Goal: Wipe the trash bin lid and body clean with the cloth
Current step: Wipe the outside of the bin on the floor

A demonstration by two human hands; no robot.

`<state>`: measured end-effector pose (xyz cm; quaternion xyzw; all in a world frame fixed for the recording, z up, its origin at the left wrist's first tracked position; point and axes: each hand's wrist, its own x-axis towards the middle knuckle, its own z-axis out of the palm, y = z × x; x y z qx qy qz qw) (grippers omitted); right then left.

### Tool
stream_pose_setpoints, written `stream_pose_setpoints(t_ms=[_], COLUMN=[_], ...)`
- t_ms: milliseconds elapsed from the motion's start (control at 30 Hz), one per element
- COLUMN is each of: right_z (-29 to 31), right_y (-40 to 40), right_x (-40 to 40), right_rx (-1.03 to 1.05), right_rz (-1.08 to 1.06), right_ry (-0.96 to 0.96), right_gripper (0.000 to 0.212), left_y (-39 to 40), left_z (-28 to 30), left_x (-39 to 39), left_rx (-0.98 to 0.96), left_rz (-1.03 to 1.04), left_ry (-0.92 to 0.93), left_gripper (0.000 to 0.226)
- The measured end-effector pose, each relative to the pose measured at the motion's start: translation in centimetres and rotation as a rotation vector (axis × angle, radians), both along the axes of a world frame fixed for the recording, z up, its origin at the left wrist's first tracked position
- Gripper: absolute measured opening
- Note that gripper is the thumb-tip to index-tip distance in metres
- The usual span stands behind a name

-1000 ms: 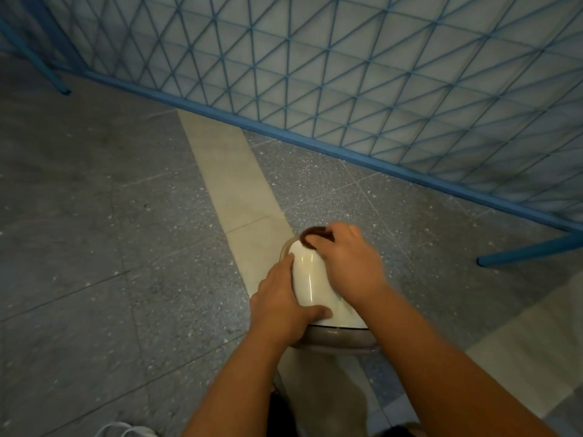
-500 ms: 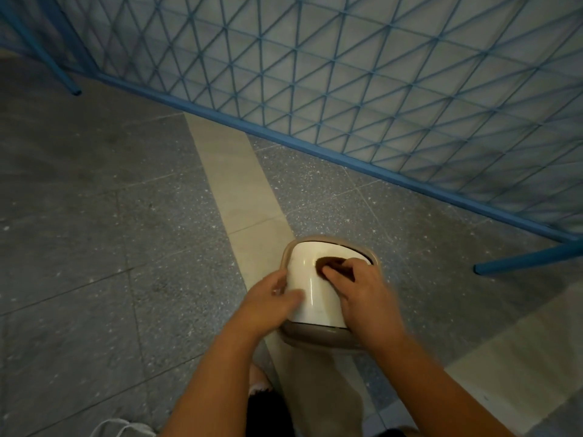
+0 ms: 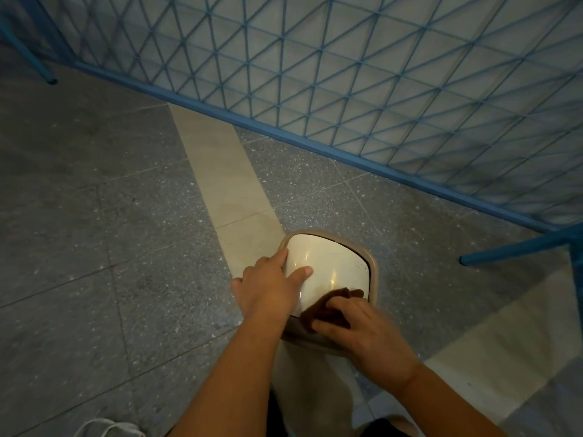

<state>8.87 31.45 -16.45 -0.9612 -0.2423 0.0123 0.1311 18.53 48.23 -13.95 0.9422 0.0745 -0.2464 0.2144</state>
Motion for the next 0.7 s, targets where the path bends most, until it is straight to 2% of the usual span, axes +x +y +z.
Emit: stream_pose_setpoints(t_ms=[100,233,267,367,467,533,600,633,700], right_z=[-0.5,-1.4,-1.2,-0.3,-1.3,-2.6,-3.2,-3.4,-2.8], right_y=[-1.6,0.3,1.4,3.9,2.9,1.6,0.8,0.8,1.4], right_x=[-0.6,1.1,1.7,1.8,-0.3,-1.3,-1.1,-0.6,0.7], right_rx=[0.077,0.325,0.332,0.281,0.287,0.424,0.590,0.614,0.563], right_rz=[-0.143,-0.670,-0.699,-0.605,-0.603,-0.753,-1.003,-1.098,-1.132], right_ry=[0.031,0.041,0.022,-0.020,0.012,0.069,0.174,0.225,0.234], right_gripper=[0.036,0.042,0.043,0.041,0.040,0.038,0.036,0.037,0.039], left_y=[-0.1,-0.5,-0.5,-0.8,-0.8,-0.8,-0.9,-1.0,-0.9], left_z=[-0.2,-0.5,-0.6,-1.0,-1.5,-1.5,-1.4,-1.3,-1.1], left_x=[0.1,0.0,0.0,0.2,0.1,0.1,0.2,0.1,0.0], left_rx=[-0.065,-0.137,-0.143,-0.202,-0.236,-0.231,-0.217,-0.201,-0.168], left_rz=[0.010,0.021,0.023,0.058,0.070,0.050,0.033,0.016,-0.030], left_ry=[-0.043,-0.060,-0.060,-0.050,-0.048,-0.056,-0.049,-0.046,-0.031], left_gripper=[0.061,0.058,0.058,0.055,0.057,0.058,0.058,0.060,0.072])
